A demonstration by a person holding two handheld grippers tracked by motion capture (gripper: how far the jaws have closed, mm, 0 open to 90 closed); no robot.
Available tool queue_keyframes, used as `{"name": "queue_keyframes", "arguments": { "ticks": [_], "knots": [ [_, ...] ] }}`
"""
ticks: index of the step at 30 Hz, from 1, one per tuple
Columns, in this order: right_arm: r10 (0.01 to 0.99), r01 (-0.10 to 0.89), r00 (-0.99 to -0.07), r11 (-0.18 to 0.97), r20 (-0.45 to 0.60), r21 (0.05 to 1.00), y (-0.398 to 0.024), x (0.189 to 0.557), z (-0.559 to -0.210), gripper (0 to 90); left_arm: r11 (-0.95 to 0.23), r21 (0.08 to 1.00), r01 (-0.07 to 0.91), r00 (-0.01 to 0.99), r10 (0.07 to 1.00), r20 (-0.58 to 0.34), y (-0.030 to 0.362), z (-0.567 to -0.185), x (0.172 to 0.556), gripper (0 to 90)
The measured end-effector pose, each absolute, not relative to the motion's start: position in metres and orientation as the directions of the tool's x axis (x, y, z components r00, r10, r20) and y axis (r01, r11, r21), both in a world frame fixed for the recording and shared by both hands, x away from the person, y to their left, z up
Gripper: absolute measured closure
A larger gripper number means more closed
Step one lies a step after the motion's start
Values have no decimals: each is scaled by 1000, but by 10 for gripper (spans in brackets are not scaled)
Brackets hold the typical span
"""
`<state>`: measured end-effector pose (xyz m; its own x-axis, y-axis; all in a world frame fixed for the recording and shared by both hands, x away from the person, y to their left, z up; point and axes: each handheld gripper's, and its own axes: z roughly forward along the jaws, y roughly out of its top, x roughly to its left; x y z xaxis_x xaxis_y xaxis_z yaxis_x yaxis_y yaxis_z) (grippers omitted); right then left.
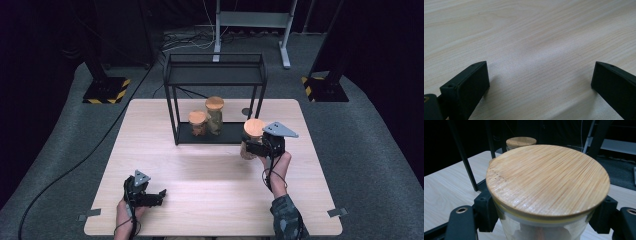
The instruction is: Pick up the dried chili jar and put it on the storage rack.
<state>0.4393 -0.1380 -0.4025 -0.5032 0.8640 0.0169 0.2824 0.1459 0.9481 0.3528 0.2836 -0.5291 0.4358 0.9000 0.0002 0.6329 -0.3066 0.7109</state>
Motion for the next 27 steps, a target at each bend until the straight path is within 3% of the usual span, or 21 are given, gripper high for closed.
{"name": "queue_keyframes", "arguments": {
  "ticks": [27],
  "knots": [
    [864, 285, -504, 151, 14, 947, -122, 458, -398, 240, -307, 711, 632, 436, 900, 0, 284, -529, 353, 12]
  ]
}}
